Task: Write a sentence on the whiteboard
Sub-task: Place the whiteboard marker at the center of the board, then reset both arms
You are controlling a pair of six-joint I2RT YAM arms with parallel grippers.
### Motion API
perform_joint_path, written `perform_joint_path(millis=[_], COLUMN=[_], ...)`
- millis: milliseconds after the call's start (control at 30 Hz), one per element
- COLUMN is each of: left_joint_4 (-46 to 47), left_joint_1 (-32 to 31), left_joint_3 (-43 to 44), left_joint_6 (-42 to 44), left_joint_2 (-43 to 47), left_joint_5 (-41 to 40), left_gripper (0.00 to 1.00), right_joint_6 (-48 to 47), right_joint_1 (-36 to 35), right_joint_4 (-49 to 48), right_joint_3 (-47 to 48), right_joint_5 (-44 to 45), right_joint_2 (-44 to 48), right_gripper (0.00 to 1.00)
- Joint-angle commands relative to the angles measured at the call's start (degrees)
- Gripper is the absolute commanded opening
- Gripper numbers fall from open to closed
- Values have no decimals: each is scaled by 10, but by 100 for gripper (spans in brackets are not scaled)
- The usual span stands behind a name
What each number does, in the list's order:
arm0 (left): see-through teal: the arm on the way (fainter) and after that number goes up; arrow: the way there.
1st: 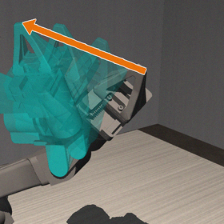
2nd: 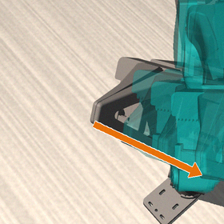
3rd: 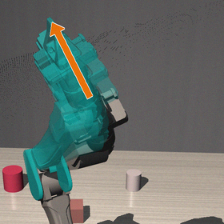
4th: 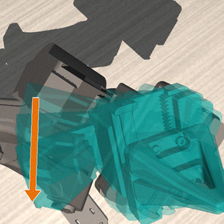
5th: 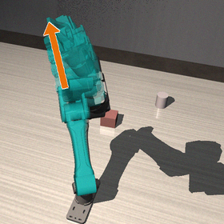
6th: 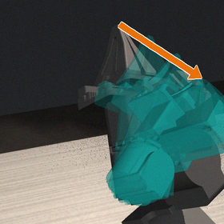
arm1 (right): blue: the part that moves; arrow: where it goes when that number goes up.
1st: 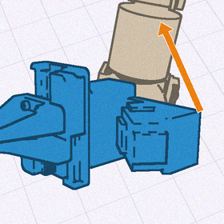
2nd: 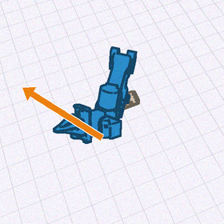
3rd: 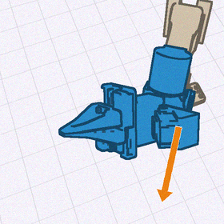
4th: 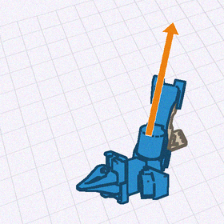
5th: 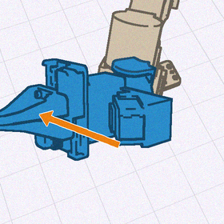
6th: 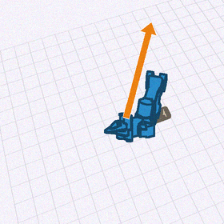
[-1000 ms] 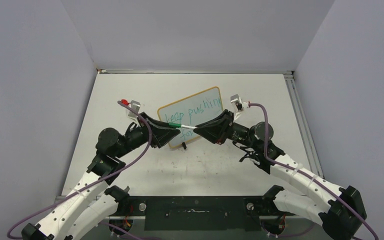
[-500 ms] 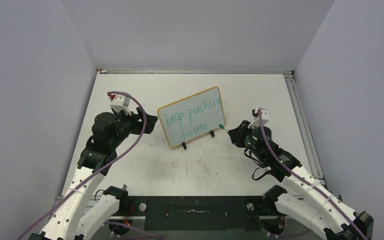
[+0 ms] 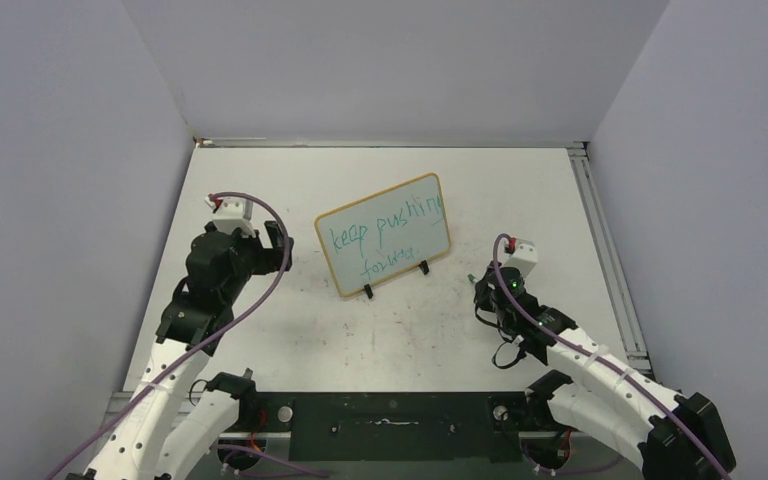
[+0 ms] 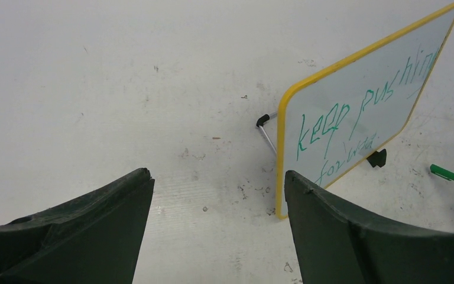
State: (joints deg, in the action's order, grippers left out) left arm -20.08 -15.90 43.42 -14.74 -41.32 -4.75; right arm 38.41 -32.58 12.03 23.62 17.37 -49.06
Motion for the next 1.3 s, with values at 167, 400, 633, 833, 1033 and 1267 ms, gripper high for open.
perform_joint_path(millis=[167,400,633,833,1033,1267], left_joint_4=[-1,-3,21,40,59,57], left_joint_1=[7,18,17,18,17,18], left_joint_3=[6,9,5,-10,-26,-27], left_joint_6=[8,2,-8,-12,-6,-2], left_joint_2=[-15,-18,23,85,132,135], left_joint_5=[-10,-17,-57,-101,-111,-123], left_gripper=[80,83,94,97,96,96], right_joint_6=[0,-43,-120,-210,-236,-246], right_joint_1=[6,8,7,8,8,8], right_joint_4=[-34,9,39,-15,-29,-39], right_joint_3=[3,43,140,158,144,125], right_joint_5=[51,90,87,61,73,86], right_joint_2=[-10,33,44,78,99,135], right_gripper=[36,77,90,91,92,92])
